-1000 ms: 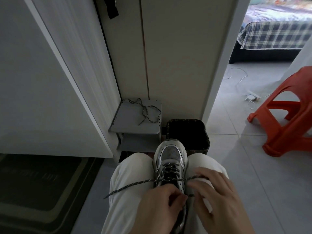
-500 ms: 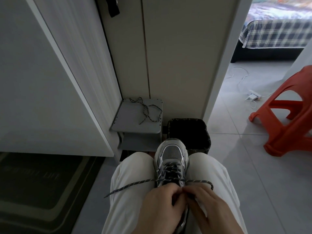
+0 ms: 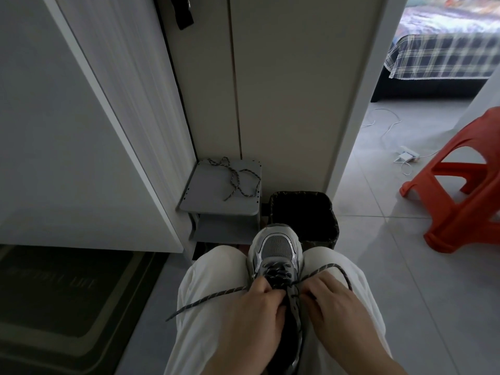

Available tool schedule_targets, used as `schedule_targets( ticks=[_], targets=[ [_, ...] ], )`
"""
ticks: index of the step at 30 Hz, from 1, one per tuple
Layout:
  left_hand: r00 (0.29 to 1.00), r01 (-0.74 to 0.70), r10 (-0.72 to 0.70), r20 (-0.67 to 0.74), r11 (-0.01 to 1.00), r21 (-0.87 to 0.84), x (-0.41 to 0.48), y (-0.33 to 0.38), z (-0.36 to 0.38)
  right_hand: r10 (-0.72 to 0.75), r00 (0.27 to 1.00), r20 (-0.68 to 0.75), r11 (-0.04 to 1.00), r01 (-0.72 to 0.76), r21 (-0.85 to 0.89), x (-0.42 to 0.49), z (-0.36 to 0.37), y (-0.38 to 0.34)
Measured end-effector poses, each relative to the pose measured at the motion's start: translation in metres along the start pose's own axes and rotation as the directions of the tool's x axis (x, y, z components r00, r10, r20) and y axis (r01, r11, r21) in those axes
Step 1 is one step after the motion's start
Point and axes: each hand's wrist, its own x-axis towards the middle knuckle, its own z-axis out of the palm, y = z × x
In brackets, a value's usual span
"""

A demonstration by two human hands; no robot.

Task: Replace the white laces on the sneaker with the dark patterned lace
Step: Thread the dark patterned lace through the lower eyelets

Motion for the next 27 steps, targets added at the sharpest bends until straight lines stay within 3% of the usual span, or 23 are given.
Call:
schedule_targets(
  ticks=[5,9,11,14,17,22,27],
  targets=[
    [1.000,0.021,-0.022,-0.015,0.995,-0.097,0.009,-0.002,0.005,-0.112,0.993,-0.020,0.972,0.106,-0.211,0.007,-0.001,0.004],
    [1.000,0.012,-0.013,-0.005,0.986,-0.164,0.015,-0.002,0.009,-0.172,0.985,-0.005,0.958,0.166,-0.235,0.011,0.004,0.002],
    [0.999,0.017,-0.022,-0.028,0.986,-0.168,0.017,-0.003,0.009,-0.102,0.995,-0.020,0.992,0.101,-0.073,0.013,0.006,0.003],
    [0.998,0.035,-0.042,-0.039,0.986,-0.162,0.020,-0.003,0.009,0.180,0.984,0.012,0.943,-0.176,0.284,0.014,0.008,0.008],
    [0.999,0.030,-0.033,-0.019,0.992,-0.126,0.019,0.002,0.011,0.245,0.968,0.060,0.893,-0.249,0.374,0.010,0.011,0.016],
    [0.996,0.084,-0.081,0.024,0.961,-0.264,0.015,-0.006,0.007,-0.022,0.998,-0.065,1.000,0.023,0.014,0.001,0.020,0.013],
    [0.972,0.223,-0.232,0.034,0.875,-0.430,0.014,-0.004,0.001,0.007,0.981,-0.193,0.993,-0.029,-0.113,-0.001,0.027,0.006]
  ],
)
